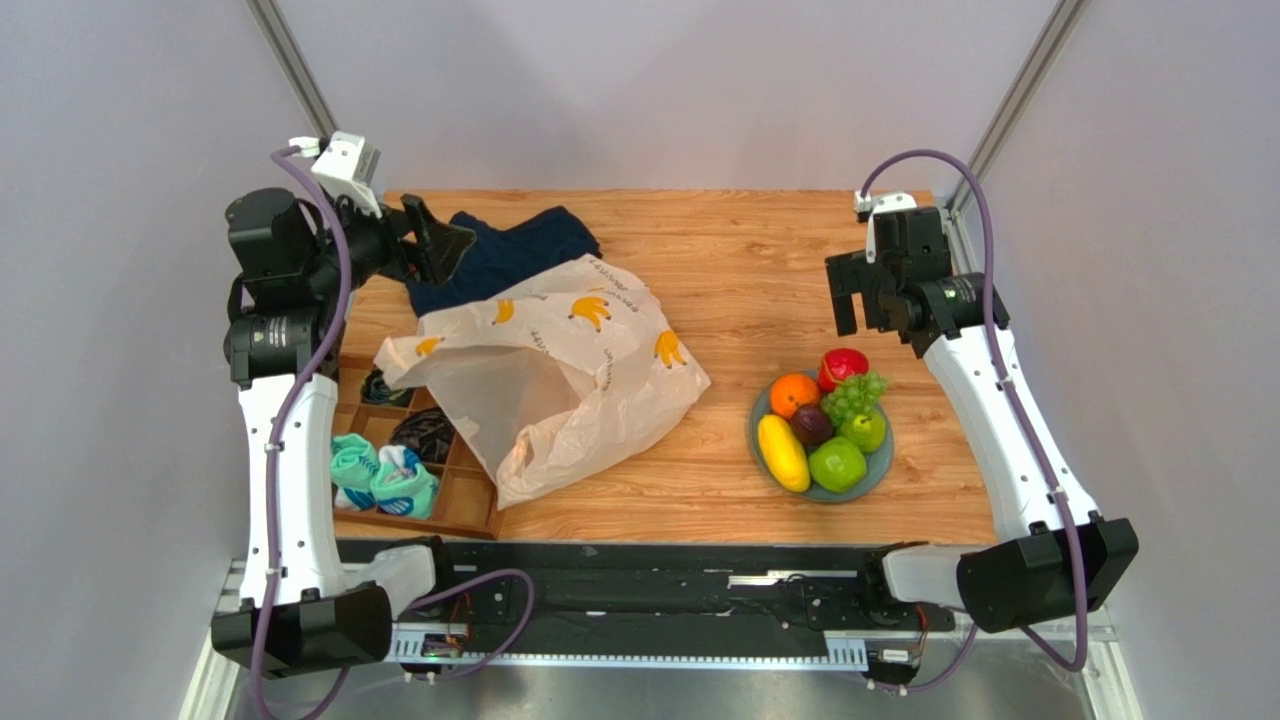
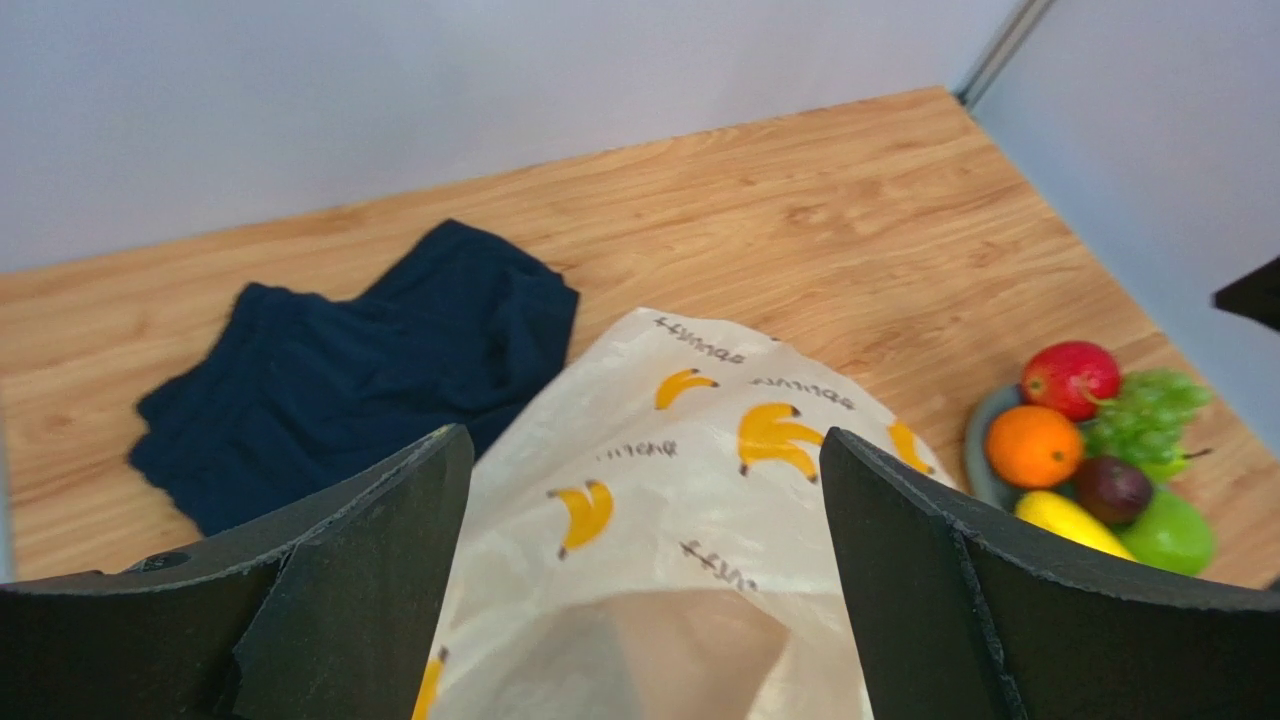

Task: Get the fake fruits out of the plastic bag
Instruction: Place the plastic bag at the center of the board, then reset both arms

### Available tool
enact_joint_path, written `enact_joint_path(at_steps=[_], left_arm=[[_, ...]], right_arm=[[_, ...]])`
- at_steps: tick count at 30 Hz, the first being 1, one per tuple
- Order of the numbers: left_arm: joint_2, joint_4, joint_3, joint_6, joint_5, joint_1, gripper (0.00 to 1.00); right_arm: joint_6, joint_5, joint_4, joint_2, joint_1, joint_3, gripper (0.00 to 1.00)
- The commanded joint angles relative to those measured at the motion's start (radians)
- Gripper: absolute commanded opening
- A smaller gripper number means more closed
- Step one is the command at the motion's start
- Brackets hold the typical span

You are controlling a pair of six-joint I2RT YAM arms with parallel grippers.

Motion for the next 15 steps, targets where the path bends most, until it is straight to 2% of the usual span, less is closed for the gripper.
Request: enact_joint_path(at_steps=[1, 5, 7, 10, 13, 15], left_arm=[[-0.03, -0.098, 0.042, 0.189, -0.119, -0.039, 0.95], [0.0, -0.314, 0.053, 0.296, -0.058, -0.077, 0.95], [-0.018, -0.354, 0.013, 0.316, 0.002, -0.087, 0.95], [-0.098, -0.325, -0.104, 0.325, 0.033, -0.107, 0.95], [-0.174, -0.247, -0.209, 0.303, -0.019, -0.119, 0.96], [-0.196, -0.223, -0.228, 0.28, -0.044, -0.12, 0.96]], right_arm=[[0.01, -0.013, 0.034, -0.036, -0.006, -0.008, 1.0], [-0.007, -0.021, 0.024, -0.031, -0.006, -0.008, 1.0], [-0.01, -0.025, 0.023, -0.034, -0.006, -0.013, 1.0], [0.0, -0.044, 0.034, -0.049, -0.004, -0.026, 1.0], [0.02, -0.073, 0.047, -0.062, -0.004, -0.048, 1.0], [0.025, -0.08, 0.056, -0.066, -0.003, -0.059, 1.0]])
